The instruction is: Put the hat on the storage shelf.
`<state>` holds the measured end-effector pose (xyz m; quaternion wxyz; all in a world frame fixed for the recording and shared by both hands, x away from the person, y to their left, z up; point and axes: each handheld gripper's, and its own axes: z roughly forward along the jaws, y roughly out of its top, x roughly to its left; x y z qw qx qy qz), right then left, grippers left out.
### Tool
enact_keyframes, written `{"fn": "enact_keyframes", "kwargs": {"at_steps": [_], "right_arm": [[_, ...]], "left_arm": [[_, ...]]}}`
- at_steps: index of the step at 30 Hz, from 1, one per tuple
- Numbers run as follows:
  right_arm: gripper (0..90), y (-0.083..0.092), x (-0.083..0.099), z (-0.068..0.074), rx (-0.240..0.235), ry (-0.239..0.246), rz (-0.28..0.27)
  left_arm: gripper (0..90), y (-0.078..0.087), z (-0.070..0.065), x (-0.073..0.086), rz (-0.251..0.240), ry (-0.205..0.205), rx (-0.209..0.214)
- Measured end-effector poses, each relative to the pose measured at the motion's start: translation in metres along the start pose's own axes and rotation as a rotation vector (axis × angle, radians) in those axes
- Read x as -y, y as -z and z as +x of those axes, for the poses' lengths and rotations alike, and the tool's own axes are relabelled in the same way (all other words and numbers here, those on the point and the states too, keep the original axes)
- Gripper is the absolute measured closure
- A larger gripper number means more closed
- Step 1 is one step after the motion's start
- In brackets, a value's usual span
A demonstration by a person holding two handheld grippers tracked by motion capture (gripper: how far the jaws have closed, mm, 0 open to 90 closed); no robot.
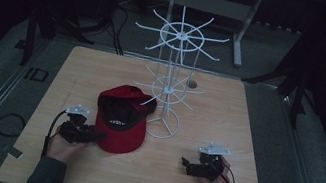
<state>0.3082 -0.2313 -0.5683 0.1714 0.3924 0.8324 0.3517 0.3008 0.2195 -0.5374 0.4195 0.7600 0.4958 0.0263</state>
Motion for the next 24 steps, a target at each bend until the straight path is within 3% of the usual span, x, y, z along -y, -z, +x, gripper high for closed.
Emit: {"fn": "enact_keyframes", "kwargs": {"at_steps": [5, 14, 19, 21, 24], "right_arm": [[13.1, 0.0, 0.0, 0.0, 0.0, 0.0, 0.0], [13.1, 0.0, 0.0, 0.0, 0.0, 0.0, 0.0], [13.1, 0.0, 0.0, 0.0, 0.0, 0.0, 0.0], [13.1, 0.0, 0.0, 0.0, 0.0, 0.0, 0.0], [13.1, 0.0, 0.0, 0.0, 0.0, 0.0, 0.0]], "left_arm": [[57.9, -0.004, 0.008, -0.006, 0.017, 0.01, 0.055], [59.0, -0.021, 0.001, -0.006, 0.094, -0.037, 0.078], [61.1, -0.026, -0.001, -0.004, 0.108, -0.045, 0.074], [62.6, -0.026, -0.005, -0.004, 0.106, -0.071, 0.046], [63.8, -0.023, -0.016, -0.005, 0.101, -0.148, -0.007]]}}
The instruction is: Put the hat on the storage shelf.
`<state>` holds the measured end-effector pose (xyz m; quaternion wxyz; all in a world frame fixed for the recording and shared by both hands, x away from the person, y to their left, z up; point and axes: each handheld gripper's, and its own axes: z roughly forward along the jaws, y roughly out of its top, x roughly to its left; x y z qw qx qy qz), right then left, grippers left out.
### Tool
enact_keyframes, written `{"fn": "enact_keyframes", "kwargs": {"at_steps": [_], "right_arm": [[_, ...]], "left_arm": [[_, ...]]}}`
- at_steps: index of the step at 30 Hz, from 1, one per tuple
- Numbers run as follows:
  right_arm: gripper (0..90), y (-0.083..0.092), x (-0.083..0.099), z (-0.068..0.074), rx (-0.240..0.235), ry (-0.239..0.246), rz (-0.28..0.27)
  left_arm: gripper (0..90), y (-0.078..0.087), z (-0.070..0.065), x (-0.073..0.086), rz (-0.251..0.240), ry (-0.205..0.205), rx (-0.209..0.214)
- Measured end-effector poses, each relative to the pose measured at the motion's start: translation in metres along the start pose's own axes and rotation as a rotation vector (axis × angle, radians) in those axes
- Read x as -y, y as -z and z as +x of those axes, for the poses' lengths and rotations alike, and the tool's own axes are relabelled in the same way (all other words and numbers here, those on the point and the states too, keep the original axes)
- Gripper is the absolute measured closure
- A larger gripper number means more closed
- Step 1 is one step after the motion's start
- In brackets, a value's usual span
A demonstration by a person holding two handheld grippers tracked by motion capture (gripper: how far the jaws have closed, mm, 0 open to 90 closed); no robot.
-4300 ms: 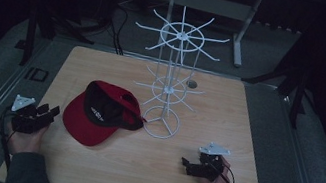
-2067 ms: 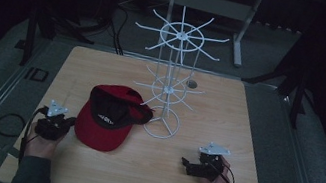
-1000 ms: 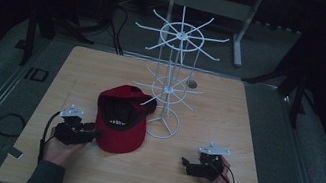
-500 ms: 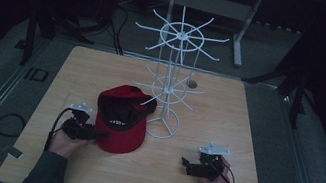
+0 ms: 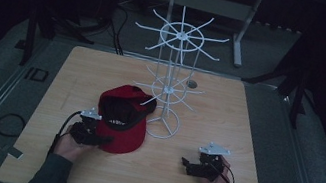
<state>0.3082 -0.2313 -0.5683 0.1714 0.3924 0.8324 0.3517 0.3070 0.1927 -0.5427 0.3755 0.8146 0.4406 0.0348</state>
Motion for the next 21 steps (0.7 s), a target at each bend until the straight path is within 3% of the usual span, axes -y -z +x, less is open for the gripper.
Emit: {"fn": "enact_keyframes", "kwargs": {"at_steps": [2, 5, 9, 17, 21], "right_arm": [[13.1, 0.0, 0.0, 0.0, 0.0, 0.0, 0.0], [13.1, 0.0, 0.0, 0.0, 0.0, 0.0, 0.0], [13.1, 0.0, 0.0, 0.0, 0.0, 0.0, 0.0], [13.1, 0.0, 0.0, 0.0, 0.0, 0.0, 0.0], [13.1, 0.0, 0.0, 0.0, 0.0, 0.0, 0.0]], "left_arm": [[64.7, 0.002, -0.006, 0.001, -0.007, -0.018, -0.028], [66.7, 0.004, -0.009, 0.005, -0.027, -0.011, -0.034], [69.7, 0.012, -0.008, 0.012, -0.04, 0.003, -0.029], [79.7, 0.032, -0.003, 0.022, -0.104, 0.018, -0.061], [82.4, 0.038, -0.004, 0.025, -0.128, 0.007, -0.104]]}}
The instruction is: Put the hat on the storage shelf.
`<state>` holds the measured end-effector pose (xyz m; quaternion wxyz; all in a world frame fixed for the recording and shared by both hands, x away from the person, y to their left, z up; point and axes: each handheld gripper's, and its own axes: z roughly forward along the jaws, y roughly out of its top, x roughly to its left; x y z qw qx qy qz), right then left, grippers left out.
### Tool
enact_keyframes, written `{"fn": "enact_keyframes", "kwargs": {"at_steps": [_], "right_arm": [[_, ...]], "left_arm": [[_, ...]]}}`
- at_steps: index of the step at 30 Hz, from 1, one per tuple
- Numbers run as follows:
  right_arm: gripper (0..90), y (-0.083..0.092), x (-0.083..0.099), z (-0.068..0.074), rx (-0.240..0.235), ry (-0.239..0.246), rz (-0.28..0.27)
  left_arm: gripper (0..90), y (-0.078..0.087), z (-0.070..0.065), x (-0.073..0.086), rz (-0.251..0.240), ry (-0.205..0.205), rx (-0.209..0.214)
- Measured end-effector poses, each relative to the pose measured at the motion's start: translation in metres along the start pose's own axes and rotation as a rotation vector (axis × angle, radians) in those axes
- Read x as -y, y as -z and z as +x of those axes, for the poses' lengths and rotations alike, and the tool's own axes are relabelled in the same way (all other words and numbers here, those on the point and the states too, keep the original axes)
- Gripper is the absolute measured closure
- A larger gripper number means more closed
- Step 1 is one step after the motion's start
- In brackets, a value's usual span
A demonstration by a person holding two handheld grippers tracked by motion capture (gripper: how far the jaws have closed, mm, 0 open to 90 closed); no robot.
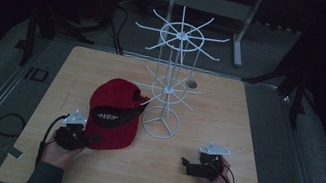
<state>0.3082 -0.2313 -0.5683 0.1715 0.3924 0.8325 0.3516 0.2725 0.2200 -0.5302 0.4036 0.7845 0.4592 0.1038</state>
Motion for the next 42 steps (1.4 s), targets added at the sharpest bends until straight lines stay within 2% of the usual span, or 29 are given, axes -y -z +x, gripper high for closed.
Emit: {"fn": "enact_keyframes", "kwargs": {"at_steps": [2, 8, 15, 23, 24, 33, 42], "right_arm": [[13.1, 0.0, 0.0, 0.0, 0.0, 0.0, 0.0], [13.1, 0.0, 0.0, 0.0, 0.0, 0.0, 0.0], [13.1, 0.0, 0.0, 0.0, 0.0, 0.0, 0.0], [13.1, 0.0, 0.0, 0.0, 0.0, 0.0, 0.0], [13.1, 0.0, 0.0, 0.0, 0.0, 0.0, 0.0], [13.1, 0.0, 0.0, 0.0, 0.0, 0.0, 0.0], [13.1, 0.0, 0.0, 0.0, 0.0, 0.0, 0.0]], "left_arm": [[85.1, 0.003, 0.002, 0.0, -0.019, 0.006, -0.014], [86.2, 0.005, 0.006, 0.0, -0.034, 0.018, -0.01], [86.4, 0.011, 0.008, -0.002, -0.057, 0.026, -0.045], [86.4, 0.026, 0.012, -0.003, -0.105, 0.053, -0.072], [86.4, 0.032, 0.013, -0.003, -0.119, 0.052, -0.09], [86.4, 0.055, 0.019, -0.007, -0.175, 0.074, -0.122], [86.3, 0.064, 0.019, -0.015, -0.236, 0.086, -0.137]]}}
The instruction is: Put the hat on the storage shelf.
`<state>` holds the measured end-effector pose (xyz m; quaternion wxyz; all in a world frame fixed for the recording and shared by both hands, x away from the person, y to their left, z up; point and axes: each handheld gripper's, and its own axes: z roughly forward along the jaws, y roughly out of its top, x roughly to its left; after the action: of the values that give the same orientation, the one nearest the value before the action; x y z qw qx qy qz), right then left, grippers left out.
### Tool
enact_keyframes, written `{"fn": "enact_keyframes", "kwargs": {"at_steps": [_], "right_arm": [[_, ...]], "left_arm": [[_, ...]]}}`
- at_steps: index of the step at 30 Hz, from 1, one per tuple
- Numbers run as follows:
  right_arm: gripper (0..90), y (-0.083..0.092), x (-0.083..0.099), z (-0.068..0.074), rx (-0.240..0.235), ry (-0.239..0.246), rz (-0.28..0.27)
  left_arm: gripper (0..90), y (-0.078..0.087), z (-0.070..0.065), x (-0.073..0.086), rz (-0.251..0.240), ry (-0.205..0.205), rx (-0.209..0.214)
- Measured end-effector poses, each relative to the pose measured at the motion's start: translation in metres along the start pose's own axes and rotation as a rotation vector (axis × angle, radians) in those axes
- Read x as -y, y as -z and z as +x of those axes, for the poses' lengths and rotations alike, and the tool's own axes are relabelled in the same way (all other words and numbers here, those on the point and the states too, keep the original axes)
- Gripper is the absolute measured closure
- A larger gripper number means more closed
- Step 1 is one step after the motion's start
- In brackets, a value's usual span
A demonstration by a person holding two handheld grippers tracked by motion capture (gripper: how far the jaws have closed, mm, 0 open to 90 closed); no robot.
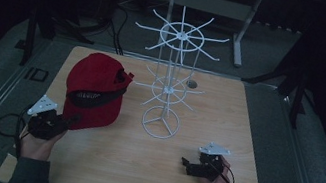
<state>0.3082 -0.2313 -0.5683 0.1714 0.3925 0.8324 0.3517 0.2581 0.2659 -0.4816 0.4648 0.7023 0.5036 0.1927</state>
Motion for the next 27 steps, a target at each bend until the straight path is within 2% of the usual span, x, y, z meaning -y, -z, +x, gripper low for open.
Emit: {"fn": "enact_keyframes", "kwargs": {"at_steps": [27], "right_arm": [[13.1, 0.0, 0.0, 0.0, 0.0, 0.002, -0.001]], "left_arm": [[86.3, 0.011, -0.007, -0.038, -0.104, -0.014, -0.037]]}}
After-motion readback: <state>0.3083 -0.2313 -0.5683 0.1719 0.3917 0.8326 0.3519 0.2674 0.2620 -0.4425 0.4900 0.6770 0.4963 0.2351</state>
